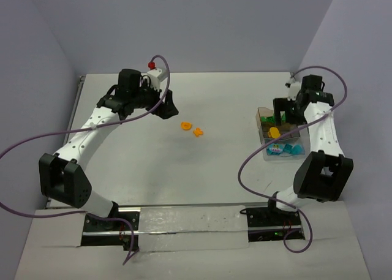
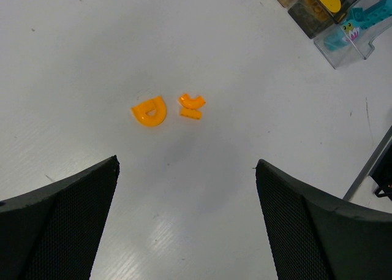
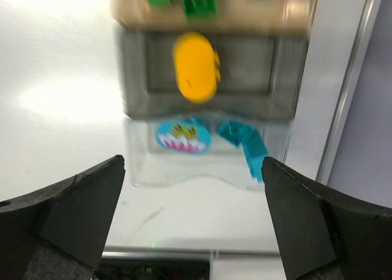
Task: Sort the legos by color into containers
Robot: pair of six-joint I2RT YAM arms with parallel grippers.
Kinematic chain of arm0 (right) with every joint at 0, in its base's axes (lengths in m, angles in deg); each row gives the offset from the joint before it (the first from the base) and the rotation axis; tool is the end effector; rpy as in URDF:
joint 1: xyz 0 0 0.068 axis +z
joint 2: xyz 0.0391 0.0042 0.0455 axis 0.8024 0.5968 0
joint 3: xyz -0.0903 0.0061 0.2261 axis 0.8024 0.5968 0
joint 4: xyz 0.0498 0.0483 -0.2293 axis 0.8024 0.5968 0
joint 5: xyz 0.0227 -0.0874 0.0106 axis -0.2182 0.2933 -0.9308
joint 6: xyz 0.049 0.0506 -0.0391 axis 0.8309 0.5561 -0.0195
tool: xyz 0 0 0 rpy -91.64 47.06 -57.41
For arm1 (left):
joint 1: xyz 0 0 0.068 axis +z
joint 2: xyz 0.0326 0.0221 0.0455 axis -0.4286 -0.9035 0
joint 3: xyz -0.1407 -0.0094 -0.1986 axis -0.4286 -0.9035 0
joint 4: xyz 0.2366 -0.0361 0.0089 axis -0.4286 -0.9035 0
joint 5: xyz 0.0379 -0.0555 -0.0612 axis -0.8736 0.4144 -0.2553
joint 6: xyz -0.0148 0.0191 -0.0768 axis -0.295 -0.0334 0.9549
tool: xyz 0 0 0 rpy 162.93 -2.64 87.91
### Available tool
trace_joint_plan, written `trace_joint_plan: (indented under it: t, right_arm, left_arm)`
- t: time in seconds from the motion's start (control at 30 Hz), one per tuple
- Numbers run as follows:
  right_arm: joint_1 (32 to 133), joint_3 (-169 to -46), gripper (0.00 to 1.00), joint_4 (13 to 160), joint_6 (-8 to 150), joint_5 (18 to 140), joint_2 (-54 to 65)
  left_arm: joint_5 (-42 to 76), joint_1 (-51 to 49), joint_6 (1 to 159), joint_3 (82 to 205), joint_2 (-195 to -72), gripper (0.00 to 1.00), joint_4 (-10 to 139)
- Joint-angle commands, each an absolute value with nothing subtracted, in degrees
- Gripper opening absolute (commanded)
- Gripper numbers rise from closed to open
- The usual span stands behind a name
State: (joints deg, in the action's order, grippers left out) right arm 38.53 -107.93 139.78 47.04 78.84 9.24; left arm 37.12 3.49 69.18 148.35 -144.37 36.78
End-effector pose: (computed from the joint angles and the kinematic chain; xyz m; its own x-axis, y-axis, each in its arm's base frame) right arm 0.2849 -0.0654 0.2450 -0.8756 -0.0728 -0.4776 -0.0732 0.9972 -0.0179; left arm 0.3071 -0.1587 0.2949 -0.5356 0.2001 -0.8204 0.6810 0.6768 -0.2795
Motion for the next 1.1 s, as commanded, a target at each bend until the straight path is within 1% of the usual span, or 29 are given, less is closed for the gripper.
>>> trace_joint_plan:
  t: [0.0, 0.1, 0.27, 0.37, 0.43, 0.6, 0.7, 0.8, 0.87, 0.9, 1.0, 1.07]
  right_arm:
    - [42.21, -117.47, 1.00, 142.66, 47.48, 69.67, 5.35]
    - [47.03, -121.76, 1.00, 142.62, 46.56, 65.70, 6.69]
    - [57.82, -122.69, 0.97, 139.08, 48.25, 61.24, 11.75]
    - [64.44, -122.17, 0.94, 135.64, 49.74, 63.03, 17.61]
    - [68.57, -122.29, 0.92, 133.30, 51.04, 65.49, 21.98]
    - [74.87, -123.07, 0.90, 129.22, 53.17, 69.03, 28.85]
    - [77.47, -123.40, 0.83, 127.32, 55.25, 72.62, 31.84]
    - [79.22, -123.63, 0.72, 124.75, 57.07, 73.43, 33.31]
    - [80.43, -124.50, 0.62, 124.04, 57.58, 73.67, 34.13]
    - [81.34, -125.38, 0.60, 124.22, 58.01, 73.99, 35.22]
    - [83.01, -129.37, 0.59, 125.73, 59.20, 74.19, 38.55]
    - [84.28, -132.05, 0.57, 126.93, 59.69, 75.06, 41.16]
  left_arm:
    - [43.31, 6.23, 69.48, 148.15, -141.57, 0.99, 38.44]
    - [48.42, 9.64, 70.97, 147.15, -141.05, 0.99, 39.87]
    - [52.69, 12.19, 72.39, 146.03, -141.84, 0.99, 41.26]
    - [51.01, 12.74, 74.91, 146.31, -143.38, 0.94, 42.01]
    - [50.01, 13.02, 75.75, 146.87, -144.34, 0.94, 41.36]
    - [47.62, 13.16, 74.89, 147.38, -144.85, 0.93, 40.63]
    - [45.88, 13.17, 74.96, 148.06, -145.67, 0.94, 39.86]
    - [44.32, 13.45, 75.19, 148.09, -145.70, 0.94, 40.03]
    - [43.86, 13.91, 75.75, 148.05, -145.76, 0.94, 40.48]
    - [43.73, 14.18, 76.19, 148.08, -145.87, 0.94, 40.80]
    - [44.72, 15.05, 77.44, 148.54, -146.69, 0.94, 40.97]
    - [45.85, 15.47, 77.67, 149.06, -147.27, 0.95, 40.62]
